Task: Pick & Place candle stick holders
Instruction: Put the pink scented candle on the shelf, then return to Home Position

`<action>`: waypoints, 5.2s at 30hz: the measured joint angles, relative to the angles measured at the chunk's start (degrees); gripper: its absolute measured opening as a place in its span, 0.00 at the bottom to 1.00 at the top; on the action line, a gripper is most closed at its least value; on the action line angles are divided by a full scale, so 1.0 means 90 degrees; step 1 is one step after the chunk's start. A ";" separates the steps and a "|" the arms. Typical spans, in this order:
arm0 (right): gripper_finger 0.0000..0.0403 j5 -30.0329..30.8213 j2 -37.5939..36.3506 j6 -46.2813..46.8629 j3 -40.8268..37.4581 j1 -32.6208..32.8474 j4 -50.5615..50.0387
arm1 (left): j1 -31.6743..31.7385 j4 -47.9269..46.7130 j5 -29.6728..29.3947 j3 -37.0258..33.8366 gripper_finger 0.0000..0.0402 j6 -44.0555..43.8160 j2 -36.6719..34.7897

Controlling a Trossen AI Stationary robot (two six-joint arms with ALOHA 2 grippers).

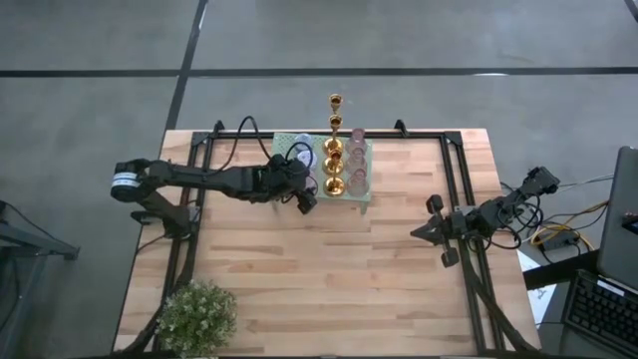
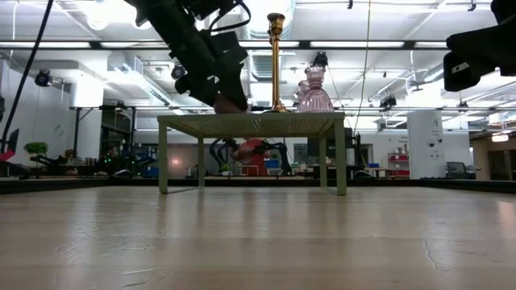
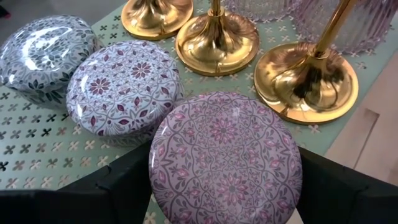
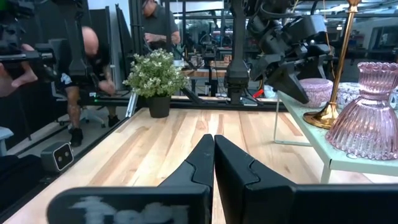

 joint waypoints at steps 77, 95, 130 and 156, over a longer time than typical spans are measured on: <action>0.02 0.0001 -0.0007 0.0002 -0.0002 0.0001 0.0001 | -0.2312 0.0959 -0.0145 -0.4708 0.04 0.1580 -0.6168; 0.02 0.0000 -0.0007 0.0002 -0.0002 0.0000 0.0001 | -0.2312 0.1210 0.1662 -0.6017 0.04 0.2532 -0.9493; 0.02 -0.0002 0.0032 -0.0010 -0.0002 0.0002 0.0010 | -0.2305 0.2596 0.1533 -0.6886 0.04 0.2518 -0.9351; 0.02 -0.0002 0.0032 -0.0010 -0.0002 0.0000 0.0012 | -0.2302 0.2588 0.1529 -0.6883 0.04 0.2518 -0.9351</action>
